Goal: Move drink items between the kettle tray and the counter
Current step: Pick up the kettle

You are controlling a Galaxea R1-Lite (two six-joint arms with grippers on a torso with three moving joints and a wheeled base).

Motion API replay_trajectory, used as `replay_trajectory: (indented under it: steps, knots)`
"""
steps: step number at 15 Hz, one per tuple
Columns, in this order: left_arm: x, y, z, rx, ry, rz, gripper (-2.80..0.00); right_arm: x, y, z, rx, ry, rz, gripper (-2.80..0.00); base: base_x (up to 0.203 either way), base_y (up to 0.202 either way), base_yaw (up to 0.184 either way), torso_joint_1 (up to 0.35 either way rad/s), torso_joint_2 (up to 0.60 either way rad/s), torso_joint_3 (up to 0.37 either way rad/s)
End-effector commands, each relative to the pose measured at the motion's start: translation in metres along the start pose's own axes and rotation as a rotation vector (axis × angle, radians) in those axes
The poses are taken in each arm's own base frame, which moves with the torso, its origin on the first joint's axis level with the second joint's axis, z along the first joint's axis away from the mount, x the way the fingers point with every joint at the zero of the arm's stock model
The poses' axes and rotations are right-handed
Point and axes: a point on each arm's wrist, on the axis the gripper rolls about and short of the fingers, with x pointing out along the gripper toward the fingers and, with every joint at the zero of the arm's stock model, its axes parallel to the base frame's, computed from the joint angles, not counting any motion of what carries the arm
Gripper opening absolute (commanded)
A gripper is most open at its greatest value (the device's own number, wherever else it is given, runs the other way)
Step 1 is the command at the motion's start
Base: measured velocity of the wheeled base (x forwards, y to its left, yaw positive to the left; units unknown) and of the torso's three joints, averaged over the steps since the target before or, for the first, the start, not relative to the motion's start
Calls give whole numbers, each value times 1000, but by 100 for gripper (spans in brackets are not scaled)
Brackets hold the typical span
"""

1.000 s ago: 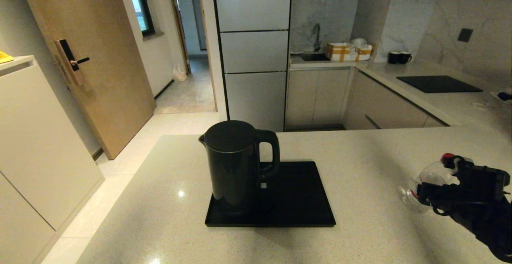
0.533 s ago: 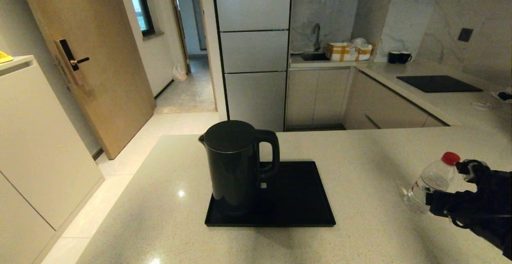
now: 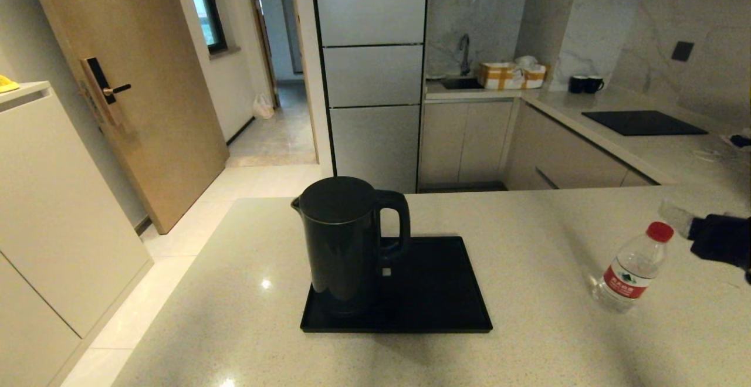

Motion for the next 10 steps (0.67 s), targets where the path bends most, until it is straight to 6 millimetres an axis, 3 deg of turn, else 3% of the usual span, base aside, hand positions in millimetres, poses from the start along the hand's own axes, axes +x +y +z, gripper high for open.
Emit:
replay_trajectory:
  steps: [1,3,5,8,10]
  knots:
    - [0,0,0,0,0,1,-280,-85,8,40,-7,112,79,-280,0,0,0,0,0,0]
    - [0,0,0,0,0,1,-280,-131,9,54,-7,86,157,-280,0,0,0,0,0,0]
    - [0,0,0,0,-1,1,-280,-166,5,49,-12,101,203,-280,0,0,0,0,0,0]
    - [0,0,0,0,-2,0,-280,-202,-4,42,-12,115,204,-280,0,0,0,0,0,0]
    - [0,0,0,0,0,-1,-280,-248,-14,32,-3,84,165,-280,0,0,0,0,0,0]
